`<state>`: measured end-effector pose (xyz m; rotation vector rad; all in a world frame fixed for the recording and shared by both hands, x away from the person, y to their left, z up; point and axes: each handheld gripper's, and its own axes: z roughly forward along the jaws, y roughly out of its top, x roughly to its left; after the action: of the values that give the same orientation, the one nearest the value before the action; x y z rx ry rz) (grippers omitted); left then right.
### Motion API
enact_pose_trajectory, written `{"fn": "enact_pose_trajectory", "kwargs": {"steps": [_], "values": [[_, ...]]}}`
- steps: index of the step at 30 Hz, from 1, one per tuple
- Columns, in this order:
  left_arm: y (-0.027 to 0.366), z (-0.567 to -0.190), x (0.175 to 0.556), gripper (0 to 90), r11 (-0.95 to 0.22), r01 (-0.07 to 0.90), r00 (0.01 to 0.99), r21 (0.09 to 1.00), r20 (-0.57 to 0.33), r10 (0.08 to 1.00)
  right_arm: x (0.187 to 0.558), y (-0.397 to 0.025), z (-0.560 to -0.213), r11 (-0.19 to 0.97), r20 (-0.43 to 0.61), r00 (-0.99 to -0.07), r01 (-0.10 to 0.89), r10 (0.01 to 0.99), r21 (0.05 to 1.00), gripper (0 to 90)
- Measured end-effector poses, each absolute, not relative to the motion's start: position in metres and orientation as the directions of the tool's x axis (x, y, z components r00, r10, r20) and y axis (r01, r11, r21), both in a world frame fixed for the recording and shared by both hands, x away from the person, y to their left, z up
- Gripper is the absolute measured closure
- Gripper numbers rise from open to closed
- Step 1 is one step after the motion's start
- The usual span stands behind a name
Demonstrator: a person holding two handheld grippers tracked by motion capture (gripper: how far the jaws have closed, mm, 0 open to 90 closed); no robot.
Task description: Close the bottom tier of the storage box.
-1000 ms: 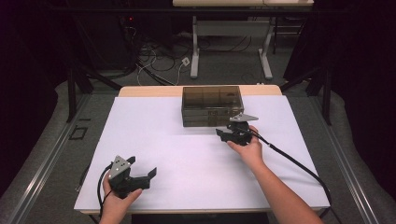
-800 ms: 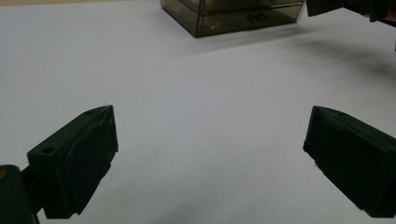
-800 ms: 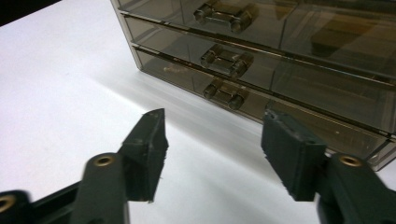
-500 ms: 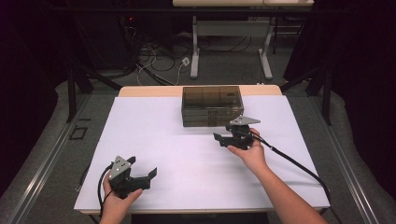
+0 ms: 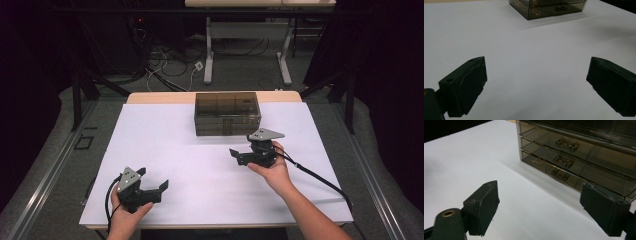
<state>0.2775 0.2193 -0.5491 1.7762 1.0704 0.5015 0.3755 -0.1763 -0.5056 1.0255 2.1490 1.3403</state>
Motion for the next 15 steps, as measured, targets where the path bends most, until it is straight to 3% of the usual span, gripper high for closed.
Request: {"fn": "enact_pose_trajectory", "kwargs": {"steps": [7, 15], "values": [[0.219, -0.549, 0.277, 2.9, -0.147, 0.443, 0.531, 0.885, -0.126, 0.838, 0.36, -0.176, -0.501, 0.241, 0.067, -0.662, 0.363, 0.746, 0.9, 2.0], [0.218, -0.549, 0.277, 2.9, -0.143, 0.442, 0.532, 0.885, -0.13, 0.837, 0.34, -0.173, -0.503, 0.255, 0.056, -0.669, 0.358, 0.741, 0.898, 0.0]]}}
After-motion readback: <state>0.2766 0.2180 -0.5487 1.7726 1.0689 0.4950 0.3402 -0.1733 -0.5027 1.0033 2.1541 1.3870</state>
